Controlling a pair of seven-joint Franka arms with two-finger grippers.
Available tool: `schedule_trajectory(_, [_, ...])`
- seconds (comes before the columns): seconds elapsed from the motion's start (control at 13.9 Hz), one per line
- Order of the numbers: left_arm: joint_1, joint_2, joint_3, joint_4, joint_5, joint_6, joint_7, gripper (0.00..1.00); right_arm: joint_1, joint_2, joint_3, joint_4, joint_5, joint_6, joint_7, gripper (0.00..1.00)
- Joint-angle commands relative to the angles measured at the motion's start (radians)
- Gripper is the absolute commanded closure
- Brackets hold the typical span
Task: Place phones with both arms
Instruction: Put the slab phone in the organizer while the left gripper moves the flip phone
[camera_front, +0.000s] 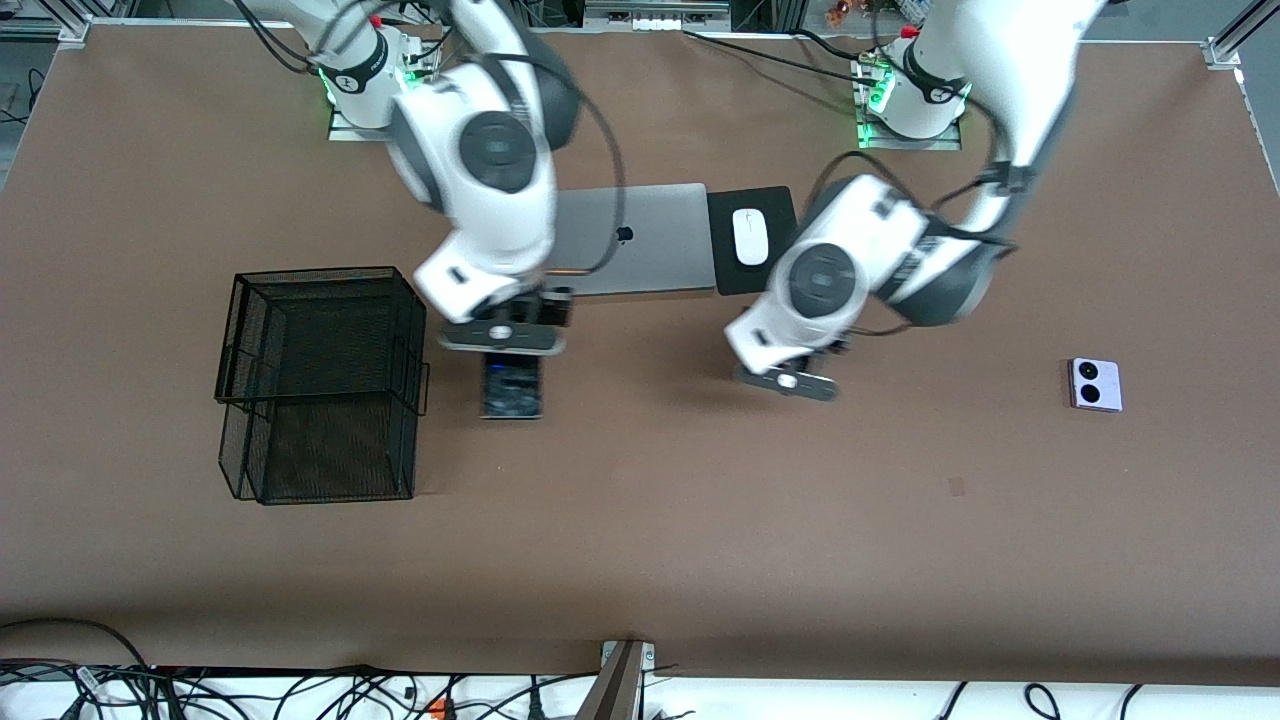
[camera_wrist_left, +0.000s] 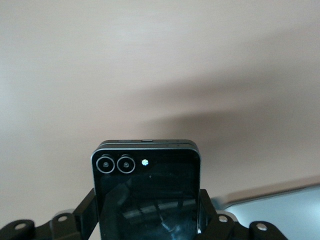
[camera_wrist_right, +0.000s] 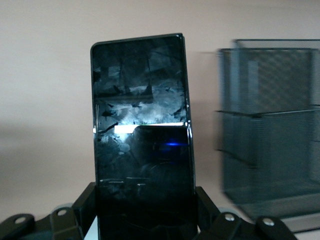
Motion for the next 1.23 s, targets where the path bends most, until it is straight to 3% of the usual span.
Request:
schedule_trajectory(0.0, [-0.028, 0.099, 0.013, 0.062, 0.008, 0.125, -0.075, 0.73, 0.003, -0.231, -0.104, -0.309, 0.023, 0.091, -0.155, 1.00])
schedule_trajectory(0.29, [-0.080, 0.211, 0.013, 0.058, 0.006, 0.397, -0.207, 0.72, 0.003, -0.376, -0.265, -0.581, 0.023, 0.251, -0.327, 1.00])
schedule_trajectory(0.43, [-0.105, 0.252, 0.013, 0.059, 0.011, 0.475, -0.255, 0.68, 0.003, -0.411, -0.293, -0.705, 0.023, 0.363, -0.340, 1.00])
schedule_trajectory(0.58, [-0.111, 0.272, 0.013, 0.059, 0.015, 0.501, -0.255, 0.56, 0.003, -0.405, -0.307, -0.747, 0.024, 0.403, -0.340, 1.00])
schedule_trajectory(0.65, [-0.115, 0.275, 0.013, 0.059, 0.006, 0.503, -0.258, 0.22, 0.003, -0.400, -0.309, -0.759, 0.030, 0.417, -0.340, 1.00])
schedule_trajectory(0.72, [-0.117, 0.271, 0.013, 0.055, 0.015, 0.501, -0.259, 0.00, 0.003, -0.396, -0.309, -0.766, 0.033, 0.424, -0.340, 1.00])
schedule_trajectory(0.94, [-0.100, 0.233, 0.013, 0.049, 0.015, 0.482, -0.264, 0.00, 0.003, -0.351, -0.319, -0.766, 0.038, 0.463, -0.340, 1.00])
schedule_trajectory(1.15, [-0.054, 0.103, 0.036, 0.050, 0.020, 0.191, -0.259, 0.00, 0.001, -0.324, -0.321, -0.763, 0.056, 0.480, -0.342, 1.00])
